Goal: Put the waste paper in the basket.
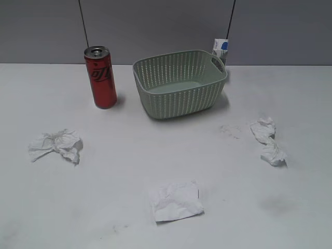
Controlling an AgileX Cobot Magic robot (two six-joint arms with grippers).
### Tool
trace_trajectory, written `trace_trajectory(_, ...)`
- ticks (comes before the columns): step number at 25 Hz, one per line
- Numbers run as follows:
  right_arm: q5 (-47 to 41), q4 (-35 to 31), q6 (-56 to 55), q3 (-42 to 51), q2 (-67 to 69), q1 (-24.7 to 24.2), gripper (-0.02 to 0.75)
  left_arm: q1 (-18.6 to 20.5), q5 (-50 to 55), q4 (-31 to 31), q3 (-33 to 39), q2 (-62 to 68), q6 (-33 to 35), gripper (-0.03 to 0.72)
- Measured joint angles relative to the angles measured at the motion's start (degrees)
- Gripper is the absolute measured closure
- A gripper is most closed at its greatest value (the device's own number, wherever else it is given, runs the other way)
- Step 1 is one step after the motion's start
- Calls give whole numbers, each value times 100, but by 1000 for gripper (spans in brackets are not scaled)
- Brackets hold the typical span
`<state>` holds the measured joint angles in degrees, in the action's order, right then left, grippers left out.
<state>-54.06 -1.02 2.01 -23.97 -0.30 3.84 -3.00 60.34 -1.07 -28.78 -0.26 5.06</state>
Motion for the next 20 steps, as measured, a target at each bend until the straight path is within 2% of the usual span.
trace_trajectory(20, 0, 0, 0, 0, 0, 0, 239, 0, -21, -6, -126, 0, 0, 97)
